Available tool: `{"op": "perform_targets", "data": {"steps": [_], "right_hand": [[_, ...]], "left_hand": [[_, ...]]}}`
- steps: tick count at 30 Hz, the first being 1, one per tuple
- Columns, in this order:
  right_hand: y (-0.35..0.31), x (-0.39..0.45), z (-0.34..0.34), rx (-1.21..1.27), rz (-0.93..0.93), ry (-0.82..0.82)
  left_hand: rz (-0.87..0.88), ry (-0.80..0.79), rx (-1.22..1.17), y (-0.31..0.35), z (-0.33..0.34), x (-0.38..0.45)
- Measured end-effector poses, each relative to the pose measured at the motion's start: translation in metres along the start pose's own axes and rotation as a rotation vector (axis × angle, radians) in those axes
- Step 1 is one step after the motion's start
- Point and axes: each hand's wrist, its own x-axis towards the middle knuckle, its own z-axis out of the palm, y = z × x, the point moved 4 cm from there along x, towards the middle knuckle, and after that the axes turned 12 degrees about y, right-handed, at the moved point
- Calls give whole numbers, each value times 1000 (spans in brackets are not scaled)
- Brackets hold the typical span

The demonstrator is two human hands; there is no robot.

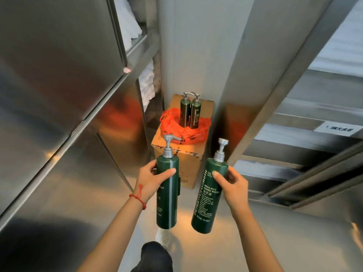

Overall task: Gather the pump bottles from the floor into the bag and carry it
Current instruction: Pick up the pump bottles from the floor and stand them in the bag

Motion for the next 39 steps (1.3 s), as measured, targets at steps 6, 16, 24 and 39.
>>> {"op": "perform_targets", "data": {"steps": [6, 16, 24, 39], "right_hand": [[-13, 76, 56, -25, 2, 26], [-12, 196, 108, -107, 6, 42], [-15, 282, 137, -114, 4, 25], [42, 343, 206, -197, -55, 198]], "left_hand": [[-6, -36, 21, 16, 11, 107], [-33, -52, 18, 26, 55, 236], [-52, 35, 6, 31, 90, 309], [-29, 36, 146, -18, 118, 404]]}}
